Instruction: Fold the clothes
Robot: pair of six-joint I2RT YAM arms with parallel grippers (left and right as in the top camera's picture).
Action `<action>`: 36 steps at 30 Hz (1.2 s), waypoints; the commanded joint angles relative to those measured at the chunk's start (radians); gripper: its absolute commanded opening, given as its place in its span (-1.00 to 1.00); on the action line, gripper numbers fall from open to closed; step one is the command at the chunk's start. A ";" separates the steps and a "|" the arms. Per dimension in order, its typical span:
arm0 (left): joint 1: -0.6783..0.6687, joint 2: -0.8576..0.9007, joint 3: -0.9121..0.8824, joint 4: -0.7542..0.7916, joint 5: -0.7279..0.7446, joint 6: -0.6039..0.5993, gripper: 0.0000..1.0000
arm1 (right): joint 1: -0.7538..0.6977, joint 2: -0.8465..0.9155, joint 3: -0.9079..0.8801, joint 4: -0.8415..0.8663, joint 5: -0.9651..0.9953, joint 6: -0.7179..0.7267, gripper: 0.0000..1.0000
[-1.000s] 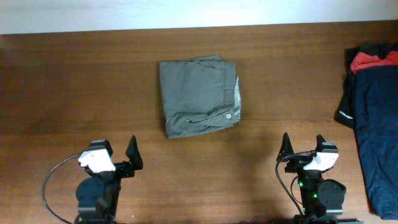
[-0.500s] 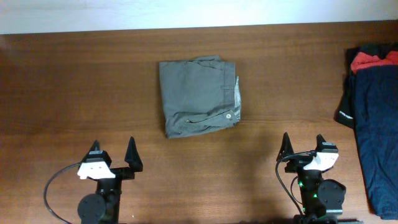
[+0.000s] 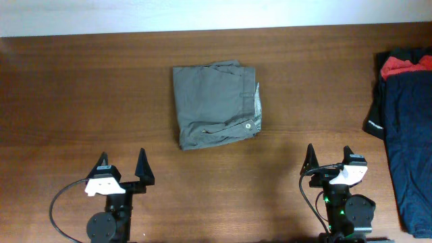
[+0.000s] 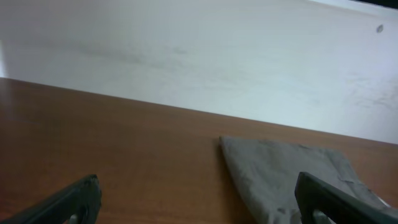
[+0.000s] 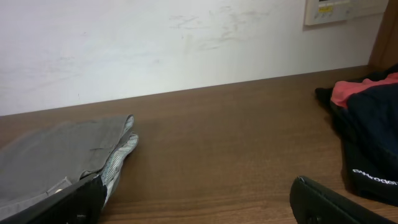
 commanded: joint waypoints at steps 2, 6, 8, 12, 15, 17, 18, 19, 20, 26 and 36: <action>0.008 -0.011 -0.006 -0.063 0.000 0.021 0.98 | -0.007 -0.011 -0.005 -0.008 0.012 0.000 0.97; 0.008 -0.011 -0.006 -0.096 0.019 0.020 0.98 | -0.007 -0.011 -0.005 -0.008 0.012 0.000 0.97; 0.008 -0.011 -0.006 -0.096 0.019 0.020 0.98 | -0.007 -0.011 -0.005 -0.008 0.012 0.000 0.97; 0.008 -0.011 -0.006 -0.096 0.019 0.020 0.98 | -0.007 -0.011 -0.005 -0.008 0.012 0.000 0.97; 0.008 -0.011 -0.006 -0.096 0.019 0.020 0.98 | -0.007 -0.011 -0.005 -0.008 0.012 0.000 0.97; 0.008 -0.011 -0.006 -0.096 0.019 0.020 0.98 | -0.007 -0.011 -0.005 -0.008 0.012 0.000 0.97; 0.008 -0.011 -0.006 -0.096 0.019 0.020 0.98 | -0.007 -0.011 -0.005 -0.008 0.012 0.000 0.97; 0.008 -0.011 -0.006 -0.096 0.019 0.020 0.98 | -0.007 -0.011 -0.005 -0.008 0.012 0.000 0.97; 0.008 -0.011 -0.006 -0.096 0.019 0.020 0.99 | -0.007 -0.011 -0.005 -0.008 0.012 0.000 0.97; 0.008 -0.011 -0.006 -0.096 0.018 0.020 0.98 | -0.007 -0.011 -0.005 -0.008 0.012 0.000 0.97; 0.008 -0.011 -0.006 -0.096 0.019 0.020 0.99 | -0.007 -0.011 -0.005 -0.008 0.012 0.000 0.97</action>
